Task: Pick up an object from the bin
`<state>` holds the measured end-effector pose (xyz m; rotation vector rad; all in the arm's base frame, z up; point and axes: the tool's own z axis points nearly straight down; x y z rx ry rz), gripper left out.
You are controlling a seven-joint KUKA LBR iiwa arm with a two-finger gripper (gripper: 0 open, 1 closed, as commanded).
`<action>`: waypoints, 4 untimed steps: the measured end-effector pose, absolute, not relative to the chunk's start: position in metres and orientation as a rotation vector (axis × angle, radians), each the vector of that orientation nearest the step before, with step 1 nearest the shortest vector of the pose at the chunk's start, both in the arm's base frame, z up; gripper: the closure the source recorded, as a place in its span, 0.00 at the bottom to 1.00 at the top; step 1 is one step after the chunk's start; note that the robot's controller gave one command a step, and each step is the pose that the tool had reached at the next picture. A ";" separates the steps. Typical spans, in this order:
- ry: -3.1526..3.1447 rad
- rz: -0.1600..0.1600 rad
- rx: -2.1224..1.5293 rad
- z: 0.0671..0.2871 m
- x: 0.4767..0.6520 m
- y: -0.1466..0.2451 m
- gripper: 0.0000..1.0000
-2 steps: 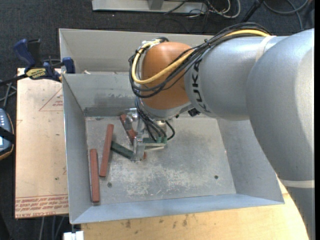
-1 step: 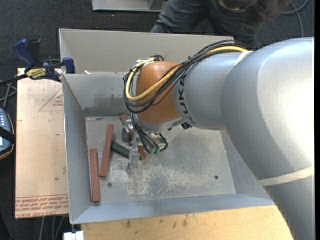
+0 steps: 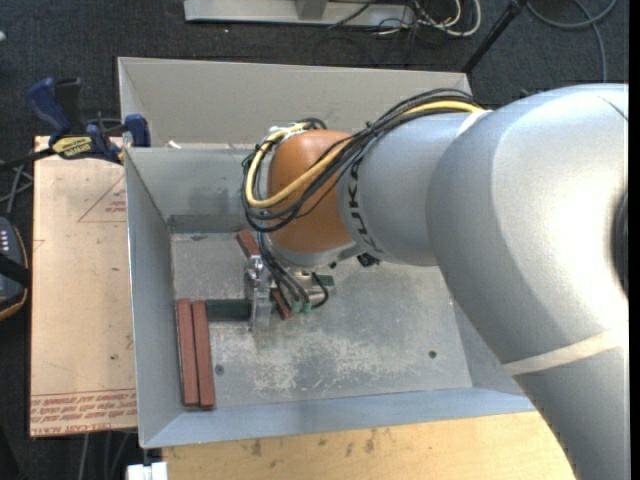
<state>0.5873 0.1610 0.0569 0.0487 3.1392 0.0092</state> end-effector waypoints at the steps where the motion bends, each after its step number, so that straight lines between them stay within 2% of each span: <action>1: 3.140 0.009 0.058 0.058 0.587 0.161 1.00; 4: 3.136 0.005 0.058 0.091 0.587 0.160 1.00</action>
Offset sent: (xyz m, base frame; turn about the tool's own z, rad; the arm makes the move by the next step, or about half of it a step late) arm 0.0001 0.0000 0.0538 0.0000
